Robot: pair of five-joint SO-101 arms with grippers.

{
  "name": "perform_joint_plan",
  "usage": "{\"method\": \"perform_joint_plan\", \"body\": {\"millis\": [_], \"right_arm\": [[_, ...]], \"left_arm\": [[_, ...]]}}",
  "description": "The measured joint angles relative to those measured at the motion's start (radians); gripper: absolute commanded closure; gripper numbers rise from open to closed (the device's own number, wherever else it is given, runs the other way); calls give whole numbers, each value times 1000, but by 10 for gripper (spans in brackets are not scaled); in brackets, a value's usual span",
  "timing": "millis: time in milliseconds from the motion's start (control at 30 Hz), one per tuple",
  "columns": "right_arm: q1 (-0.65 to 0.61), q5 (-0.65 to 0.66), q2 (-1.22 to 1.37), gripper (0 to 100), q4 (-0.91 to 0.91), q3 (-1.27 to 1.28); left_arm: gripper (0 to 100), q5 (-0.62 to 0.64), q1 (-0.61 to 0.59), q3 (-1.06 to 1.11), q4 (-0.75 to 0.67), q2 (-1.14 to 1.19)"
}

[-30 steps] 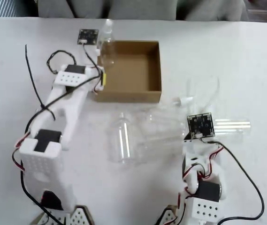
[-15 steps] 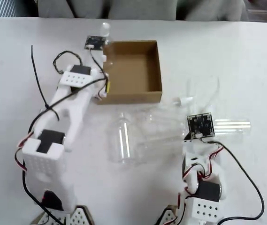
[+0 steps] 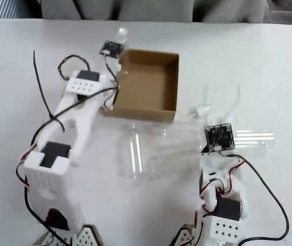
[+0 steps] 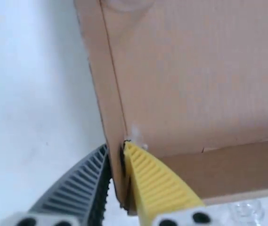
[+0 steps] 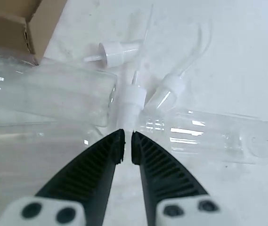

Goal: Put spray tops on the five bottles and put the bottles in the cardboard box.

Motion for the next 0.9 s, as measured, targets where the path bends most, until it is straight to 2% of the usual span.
{"method": "perform_joint_plan", "body": {"millis": [733, 900], "right_arm": [[0, 0, 0, 978, 0, 0], [0, 0, 0, 978, 0, 0]], "left_arm": [[980, 0, 2, -11, 138, -12], [980, 0, 14, 60, 132, -74]]}}
